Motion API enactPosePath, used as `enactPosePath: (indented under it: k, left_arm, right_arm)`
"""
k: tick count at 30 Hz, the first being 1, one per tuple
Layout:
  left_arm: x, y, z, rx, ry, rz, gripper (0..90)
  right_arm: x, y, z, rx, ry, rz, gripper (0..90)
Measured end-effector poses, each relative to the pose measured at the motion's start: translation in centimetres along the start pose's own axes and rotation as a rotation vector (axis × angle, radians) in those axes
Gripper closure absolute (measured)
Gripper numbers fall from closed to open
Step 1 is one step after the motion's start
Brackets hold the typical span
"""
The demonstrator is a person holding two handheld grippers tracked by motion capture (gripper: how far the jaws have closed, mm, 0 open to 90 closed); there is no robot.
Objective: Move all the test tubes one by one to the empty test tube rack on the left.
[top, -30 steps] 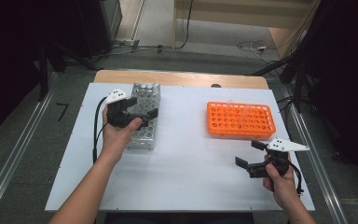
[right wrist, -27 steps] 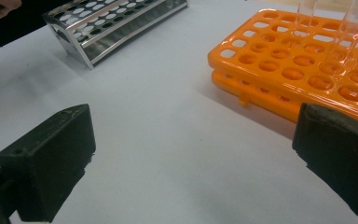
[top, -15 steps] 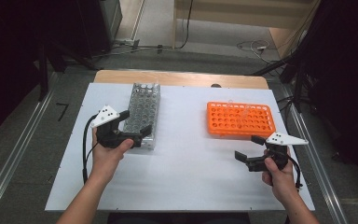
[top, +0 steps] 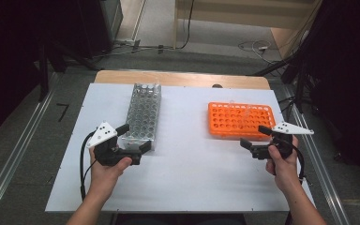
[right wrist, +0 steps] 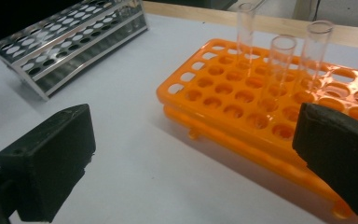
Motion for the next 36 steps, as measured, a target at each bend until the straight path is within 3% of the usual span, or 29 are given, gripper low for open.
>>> enactPosePath:
  k: [5,12,15,20,27,31,36]
  left_arm:
    - [0.0,0.8,-1.3,0.005,0.0,-0.036,0.0]
    - [-0.3,1.4,-2.0,0.002,-0.01,-0.045,0.0]
    - [-0.3,1.4,-2.1,-0.009,-0.016,-0.04,0.0]
    - [-0.6,1.4,-2.5,-0.01,-0.033,-0.036,0.0]
    - [-0.8,1.7,-2.6,-0.014,-0.037,-0.036,0.0]
    - [-0.8,1.7,-2.8,-0.015,-0.045,-0.035,0.0]
    - [-0.8,1.5,-2.7,-0.01,-0.044,-0.029,0.0]
  right_arm:
    - [-0.3,1.4,0.5,-0.032,0.013,-0.017,0.0]
    - [-1.3,3.1,0.5,-0.062,0.017,-0.056,2.3]
    - [-1.9,3.7,0.5,-0.071,-0.007,-0.084,6.0]
    - [-3.3,4.6,0.3,-0.095,-0.038,-0.166,26.5]
    - [-4.9,4.7,0.0,-0.127,-0.02,-0.13,51.6]
    - [-5.9,4.7,-0.2,-0.12,-0.033,-0.129,57.3]
    - [-6.8,4.8,-0.3,-0.106,-0.04,-0.163,61.3]
Point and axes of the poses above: each handheld gripper's, and its own axes: x roughly backward along the jaws, z roughly out of its top, y roughly to its right, the point moved 5 cm from there along -x, roughly forward along the jaws, and after that the axes turned 1 degree about y, right-handed, at the moved point
